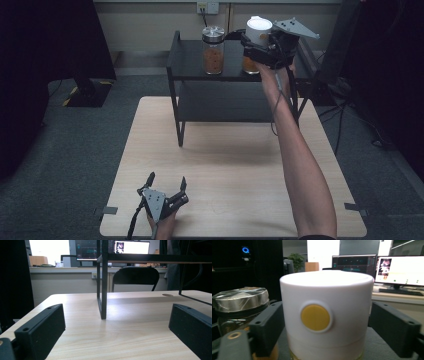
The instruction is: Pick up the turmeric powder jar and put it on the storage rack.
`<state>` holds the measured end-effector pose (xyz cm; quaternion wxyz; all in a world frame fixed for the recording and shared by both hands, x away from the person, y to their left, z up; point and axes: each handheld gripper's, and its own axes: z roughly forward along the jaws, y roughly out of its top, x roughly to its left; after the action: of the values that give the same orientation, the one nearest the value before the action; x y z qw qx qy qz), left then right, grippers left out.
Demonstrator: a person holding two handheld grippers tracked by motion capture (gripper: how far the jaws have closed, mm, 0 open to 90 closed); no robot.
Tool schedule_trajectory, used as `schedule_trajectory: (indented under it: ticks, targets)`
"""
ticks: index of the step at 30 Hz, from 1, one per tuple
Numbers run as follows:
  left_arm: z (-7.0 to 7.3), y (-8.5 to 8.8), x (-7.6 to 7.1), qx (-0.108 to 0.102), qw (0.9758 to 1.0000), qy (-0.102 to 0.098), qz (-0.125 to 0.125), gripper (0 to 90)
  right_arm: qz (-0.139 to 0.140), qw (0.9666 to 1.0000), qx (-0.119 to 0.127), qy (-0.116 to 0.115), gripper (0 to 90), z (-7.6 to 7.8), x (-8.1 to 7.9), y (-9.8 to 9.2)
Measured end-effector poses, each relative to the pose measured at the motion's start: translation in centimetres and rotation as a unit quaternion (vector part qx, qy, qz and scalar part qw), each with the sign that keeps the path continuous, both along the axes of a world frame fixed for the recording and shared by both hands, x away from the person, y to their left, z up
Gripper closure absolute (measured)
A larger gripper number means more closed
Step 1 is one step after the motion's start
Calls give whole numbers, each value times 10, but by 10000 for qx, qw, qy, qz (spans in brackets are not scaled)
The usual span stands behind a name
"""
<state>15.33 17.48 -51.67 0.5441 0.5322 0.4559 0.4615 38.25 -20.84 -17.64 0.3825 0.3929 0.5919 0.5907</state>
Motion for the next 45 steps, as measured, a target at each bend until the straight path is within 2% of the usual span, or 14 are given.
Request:
schedule_trajectory:
  ticks: [2,8,12,15,18,21,23,27,28,36,45]
  targets:
    - [0,0,0,0,10000,-1,0,0,109,9999,59,-34,88,-1,0,-5]
    - [0,0,0,2,10000,1,1,3,154,9995,-105,-240,0,-2,-9,-4]
    - [0,0,0,1,10000,1,11,3,180,9990,-32,-397,0,-11,-19,-5]
    - [0,-1,0,2,10000,2,26,3,205,9990,62,-380,0,-15,-27,-7]
    - [0,-1,0,-3,10000,1,35,3,212,9993,-22,-301,0,-17,-36,-7]
    - [0,-1,0,-11,10000,0,35,3,375,9985,-34,-394,0,-24,-42,-12]
    - [0,-1,0,-9,10000,-3,35,3,428,9984,-24,-375,0,-25,-47,-13]
    - [0,-1,0,-8,10000,-1,38,2,445,9979,-54,-465,0,-31,-56,-13]
    - [0,-2,0,-13,10000,-4,38,3,426,9975,-109,-555,0,-36,-62,-13]
    - [0,-2,0,-9,10000,-2,39,3,470,9961,-50,-746,0,-55,-86,-22]
    - [0,-3,0,-10,10000,-3,69,3,516,9953,3,-824,0,-71,-109,-34]
